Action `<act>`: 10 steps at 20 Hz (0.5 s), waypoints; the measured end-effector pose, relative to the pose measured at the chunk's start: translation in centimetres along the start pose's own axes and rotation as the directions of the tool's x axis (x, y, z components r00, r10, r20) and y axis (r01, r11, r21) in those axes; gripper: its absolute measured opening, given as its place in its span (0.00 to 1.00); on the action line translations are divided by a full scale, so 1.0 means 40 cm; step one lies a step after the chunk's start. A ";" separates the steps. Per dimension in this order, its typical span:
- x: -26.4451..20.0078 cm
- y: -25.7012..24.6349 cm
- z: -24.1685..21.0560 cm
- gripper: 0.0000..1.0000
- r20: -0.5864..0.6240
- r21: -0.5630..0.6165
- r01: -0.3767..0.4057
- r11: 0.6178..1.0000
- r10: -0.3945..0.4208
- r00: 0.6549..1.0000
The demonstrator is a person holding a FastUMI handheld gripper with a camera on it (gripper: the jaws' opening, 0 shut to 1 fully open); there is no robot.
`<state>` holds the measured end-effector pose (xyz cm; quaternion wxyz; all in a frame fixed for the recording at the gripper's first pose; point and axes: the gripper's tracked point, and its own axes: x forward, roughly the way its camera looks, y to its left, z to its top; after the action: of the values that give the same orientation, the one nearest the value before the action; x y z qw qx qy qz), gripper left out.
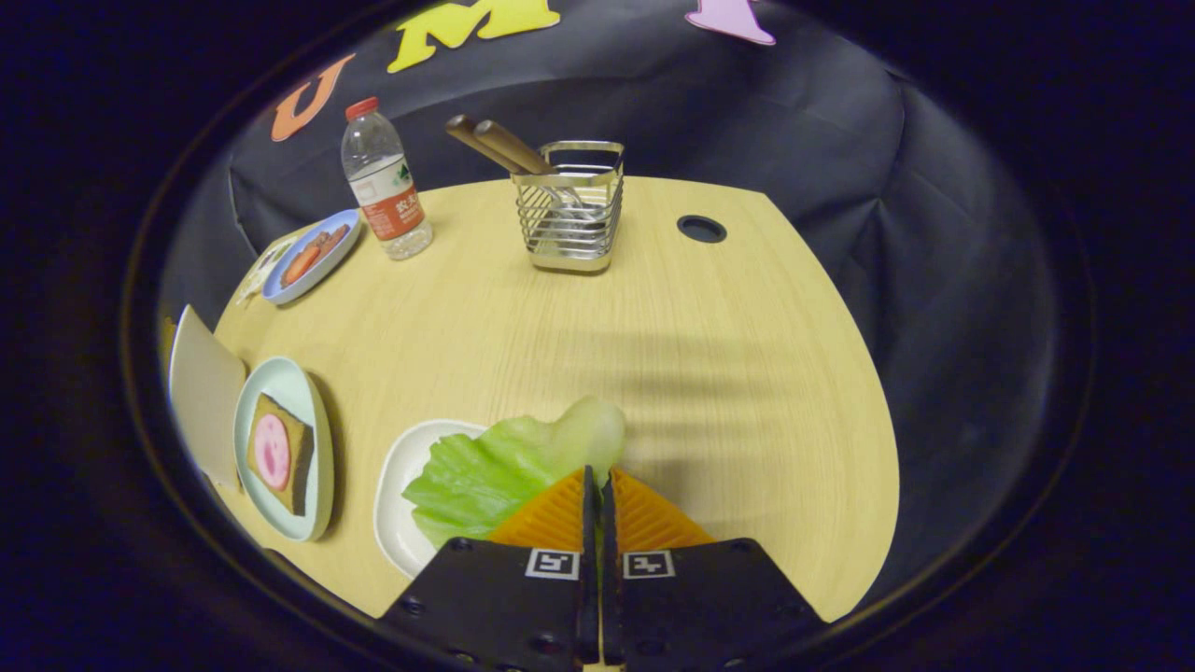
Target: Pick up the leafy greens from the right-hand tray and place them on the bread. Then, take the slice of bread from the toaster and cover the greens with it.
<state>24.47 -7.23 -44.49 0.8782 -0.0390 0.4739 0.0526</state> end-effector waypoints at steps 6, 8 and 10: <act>-0.070 0.016 0.011 0.01 0.058 0.022 -0.061 0.998 0.059 0.997; -0.080 0.004 0.005 0.01 0.065 -0.005 -0.039 0.999 0.040 0.997; -0.074 -0.012 -0.005 0.01 0.063 -0.033 -0.009 0.999 0.011 0.998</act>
<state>22.75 -7.88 -42.10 0.8918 -0.0493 0.4449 0.0660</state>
